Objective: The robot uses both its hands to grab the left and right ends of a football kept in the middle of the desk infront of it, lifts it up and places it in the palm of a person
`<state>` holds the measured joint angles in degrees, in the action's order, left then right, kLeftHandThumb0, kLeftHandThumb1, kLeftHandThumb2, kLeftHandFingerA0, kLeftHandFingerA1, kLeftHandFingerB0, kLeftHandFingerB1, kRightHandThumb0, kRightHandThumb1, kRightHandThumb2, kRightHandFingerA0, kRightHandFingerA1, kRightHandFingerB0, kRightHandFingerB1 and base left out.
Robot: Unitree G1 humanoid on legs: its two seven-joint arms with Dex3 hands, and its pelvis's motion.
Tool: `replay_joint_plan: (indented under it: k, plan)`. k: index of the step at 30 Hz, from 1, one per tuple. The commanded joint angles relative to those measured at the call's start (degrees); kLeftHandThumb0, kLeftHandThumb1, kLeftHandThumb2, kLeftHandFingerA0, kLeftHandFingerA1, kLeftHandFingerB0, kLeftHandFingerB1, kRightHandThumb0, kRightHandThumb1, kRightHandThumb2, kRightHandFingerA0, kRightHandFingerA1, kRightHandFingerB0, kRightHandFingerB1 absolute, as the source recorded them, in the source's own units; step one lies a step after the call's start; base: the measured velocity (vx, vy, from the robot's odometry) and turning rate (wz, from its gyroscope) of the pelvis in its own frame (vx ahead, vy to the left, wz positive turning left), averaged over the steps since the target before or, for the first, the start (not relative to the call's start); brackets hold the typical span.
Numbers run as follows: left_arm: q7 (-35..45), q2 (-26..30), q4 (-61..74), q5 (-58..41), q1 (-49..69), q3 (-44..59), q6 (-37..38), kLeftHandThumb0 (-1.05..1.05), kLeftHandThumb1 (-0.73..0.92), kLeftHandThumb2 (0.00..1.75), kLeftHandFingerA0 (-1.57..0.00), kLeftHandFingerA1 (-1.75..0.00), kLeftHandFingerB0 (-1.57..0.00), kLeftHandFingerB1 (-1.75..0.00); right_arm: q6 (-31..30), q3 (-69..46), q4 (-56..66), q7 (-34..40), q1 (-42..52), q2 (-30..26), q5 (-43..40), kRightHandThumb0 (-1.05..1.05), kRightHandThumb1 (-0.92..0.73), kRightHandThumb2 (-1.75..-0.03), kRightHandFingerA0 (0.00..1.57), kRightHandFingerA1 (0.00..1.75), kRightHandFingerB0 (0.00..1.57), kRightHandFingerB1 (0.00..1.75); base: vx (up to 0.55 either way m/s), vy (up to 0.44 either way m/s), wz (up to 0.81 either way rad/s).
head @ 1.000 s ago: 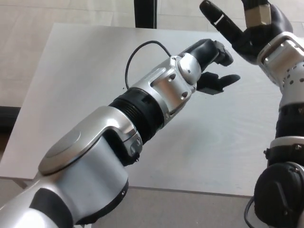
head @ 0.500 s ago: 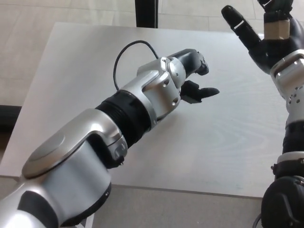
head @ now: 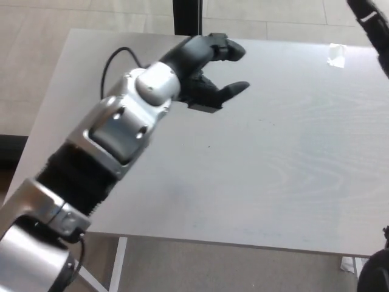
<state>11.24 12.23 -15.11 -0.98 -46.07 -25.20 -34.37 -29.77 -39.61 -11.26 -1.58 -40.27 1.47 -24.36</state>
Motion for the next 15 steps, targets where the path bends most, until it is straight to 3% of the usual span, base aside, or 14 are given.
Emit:
replay_joint_plan:
  k: [1, 2, 3, 4, 6, 8, 9, 10, 11, 12, 13, 14, 15]
  plan:
    - [18.3, 22.94, 41.86, -5.58, 44.1, 71.84, -4.61, -0.63, 0.7, 0.61, -0.64, -0.52, -0.32, -0.34, -21.43, -30.75, 29.01, -16.12, 35.4, -32.69, -17.28, -0.83, -0.85, -0.66, 0.78, 0.58, 0.62, 0.42, 0.0, 0.0, 0.0]
    - [18.22, 23.08, 38.47, -4.73, 48.72, 78.17, 1.18, -0.7, 0.72, 0.62, -0.73, -0.56, -0.34, -0.42, -17.63, -36.04, 25.79, -16.65, 39.81, -32.92, -16.35, -0.76, -0.86, -0.66, 0.73, 0.57, 0.58, 0.43, 0.0, 0.0, 0.0]
    - [18.17, 22.91, 36.23, -4.93, 51.97, 82.78, 4.75, -0.78, 0.73, 0.62, -0.68, -0.6, -0.35, -0.48, -15.93, -39.7, 23.78, -16.34, 42.95, -33.05, -15.84, -0.76, -0.86, -0.66, 0.75, 0.57, 0.59, 0.42, 0.0, 0.0, 0.0]
    - [17.0, 22.15, 33.01, -7.3, 54.99, 88.21, 6.91, -0.76, 0.73, 0.62, -0.79, -0.62, -0.38, -0.51, -15.28, -43.95, 21.36, -14.31, 46.4, -33.19, -15.31, -0.77, -0.85, -0.66, 0.75, 0.58, 0.6, 0.42, 0.0, 0.0, 0.0]
    - [15.67, 21.86, 28.75, -9.75, 58.1, 92.08, 10.17, -0.76, 0.76, 0.63, -0.77, -0.65, -0.36, -0.54, -13.06, -46.76, 18.45, -13.16, 49.13, -32.88, -15.62, -0.75, -0.86, -0.66, 0.7, 0.59, 0.56, 0.41, 0.0, 0.0, 0.0]
    - [11.3, 21.06, 18.44, -13.5, 63.49, 96.65, 16.18, -0.8, 0.75, 0.63, -0.71, -0.76, -0.33, -0.6, -4.31, -49.54, 12.05, -10.69, 52.58, -31.7, -12.54, -0.71, -0.86, -0.66, 0.74, 0.62, 0.51, 0.4, 0.0, 0.0, 0.0]
    - [9.33, 20.7, 14.88, -14.97, 64.96, 97.42, 17.31, -0.83, 0.76, 0.63, -0.7, -0.79, -0.28, -0.65, -2.71, -51.18, 8.68, -8.84, 52.73, -32.2, -13.32, -0.67, -0.67, -1.02, 0.64, 0.7, 0.4, 0.54, 0.0, 0.0, 0.0]
    - [8.36, 20.79, 12.7, -15.38, 65.92, 97.42, 18.61, -0.83, 0.76, 0.63, -0.7, -0.79, -0.28, -0.65, -1.44, -51.78, 6.53, -8.37, 53.03, -32.57, -13.65, -0.67, -0.67, -1.02, 0.64, 0.7, 0.4, 0.54, 0.0, 0.0, 0.0]
    - [4.75, 21.88, 3.85, -15.97, 68.48, 96.91, 23.57, -0.81, 0.78, 0.63, -0.66, -0.88, -0.19, -0.72, 5.93, -51.38, -0.01, -7.06, 55.02, -32.78, -10.31, -0.66, -0.85, -0.66, 0.63, 0.56, 0.48, 0.4, 0.0, 0.0, 0.0]
    - [4.29, 21.86, 3.23, -16.18, 68.87, 96.66, 24.05, -0.81, 0.78, 0.63, -0.66, -0.88, -0.19, -0.72, 6.82, -51.3, -1.07, -6.94, 55.44, -33.07, -10.06, -0.66, -0.85, -0.66, 0.63, 0.56, 0.48, 0.4, 0.0, 0.0, 0.0]
    - [1.66, 22.97, -3.53, -17.18, 70.0, 96.05, 25.41, -0.78, 0.62, 1.07, -0.74, -0.93, -0.2, -0.67, 10.74, -52.38, -7.02, -6.13, 56.38, -33.93, -10.72, -0.72, -0.78, -0.64, 0.76, 0.6, 0.53, 0.41, 0.0, 0.0, 0.0]
    - [0.96, 23.77, -7.47, -17.98, 70.69, 95.51, 27.35, -0.78, 0.78, 0.64, -0.7, -0.99, -0.17, -0.74, 12.34, -52.7, -8.38, -5.3, 56.86, -33.77, -10.66, -0.73, -0.76, -0.63, 0.95, 0.72, 0.56, 0.42, 0.0, 0.0, 0.0]
    - [0.53, 24.61, -11.82, -19.14, 71.31, 95.03, 29.58, -0.77, 0.79, 0.64, -0.66, -1.01, -0.23, -0.73, 13.21, -53.36, -9.54, -4.0, 57.49, -33.77, -10.65, -0.69, -0.78, -0.63, 0.9, 0.6, 0.49, 0.4, 0.0, 0.0, 0.0]
